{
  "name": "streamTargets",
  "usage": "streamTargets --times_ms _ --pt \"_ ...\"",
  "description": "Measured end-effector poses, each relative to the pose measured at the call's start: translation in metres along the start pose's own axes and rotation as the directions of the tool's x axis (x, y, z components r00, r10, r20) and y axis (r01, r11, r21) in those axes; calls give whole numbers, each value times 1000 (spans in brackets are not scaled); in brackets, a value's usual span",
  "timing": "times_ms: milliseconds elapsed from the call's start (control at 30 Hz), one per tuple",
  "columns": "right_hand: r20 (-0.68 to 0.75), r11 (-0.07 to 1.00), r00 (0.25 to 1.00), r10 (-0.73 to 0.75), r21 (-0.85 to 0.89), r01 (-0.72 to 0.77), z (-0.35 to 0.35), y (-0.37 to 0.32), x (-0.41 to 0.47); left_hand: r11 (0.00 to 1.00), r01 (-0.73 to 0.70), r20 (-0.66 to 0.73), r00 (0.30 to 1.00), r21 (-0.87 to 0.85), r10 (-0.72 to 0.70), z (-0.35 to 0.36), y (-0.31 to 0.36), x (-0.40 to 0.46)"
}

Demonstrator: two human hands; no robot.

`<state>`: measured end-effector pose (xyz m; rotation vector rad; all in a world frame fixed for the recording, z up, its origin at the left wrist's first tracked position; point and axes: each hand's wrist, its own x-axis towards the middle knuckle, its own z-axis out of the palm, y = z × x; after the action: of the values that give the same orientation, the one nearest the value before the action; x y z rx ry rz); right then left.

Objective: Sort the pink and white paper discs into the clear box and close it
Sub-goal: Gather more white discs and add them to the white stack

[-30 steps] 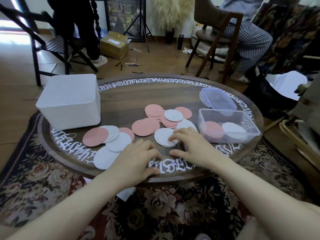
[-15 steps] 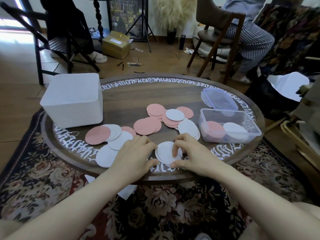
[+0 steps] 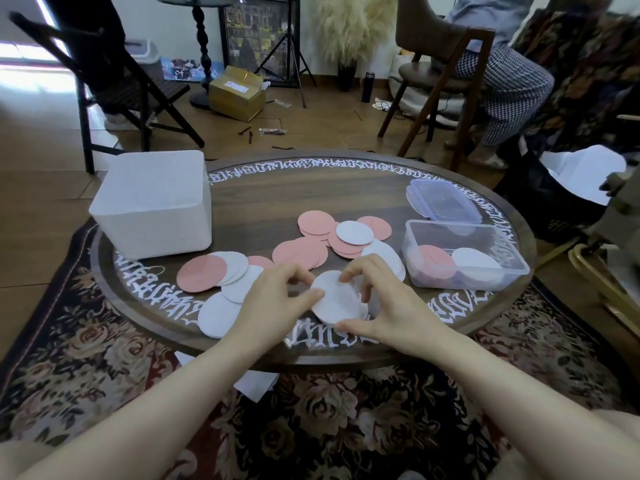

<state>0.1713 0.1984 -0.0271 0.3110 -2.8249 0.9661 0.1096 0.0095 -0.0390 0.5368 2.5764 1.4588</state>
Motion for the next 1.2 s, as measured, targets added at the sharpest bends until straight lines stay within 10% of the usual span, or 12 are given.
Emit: streamTargets --times_ms 167,333,767,1200 --pt "28 981 982 185 -60 -183 3 9 4 784 283 -43 930 -553 -366 -8 7 5" --pt "95 954 955 282 -130 -269 4 15 5 571 375 33 854 -731 -519 -13 5 4" --pt "-20 890 903 429 180 -419 10 17 7 565 382 61 862 -731 -504 -14 6 4" --pt "186 601 856 483 641 -478 -10 -6 8 600 290 133 947 -745 -293 -8 17 -4"
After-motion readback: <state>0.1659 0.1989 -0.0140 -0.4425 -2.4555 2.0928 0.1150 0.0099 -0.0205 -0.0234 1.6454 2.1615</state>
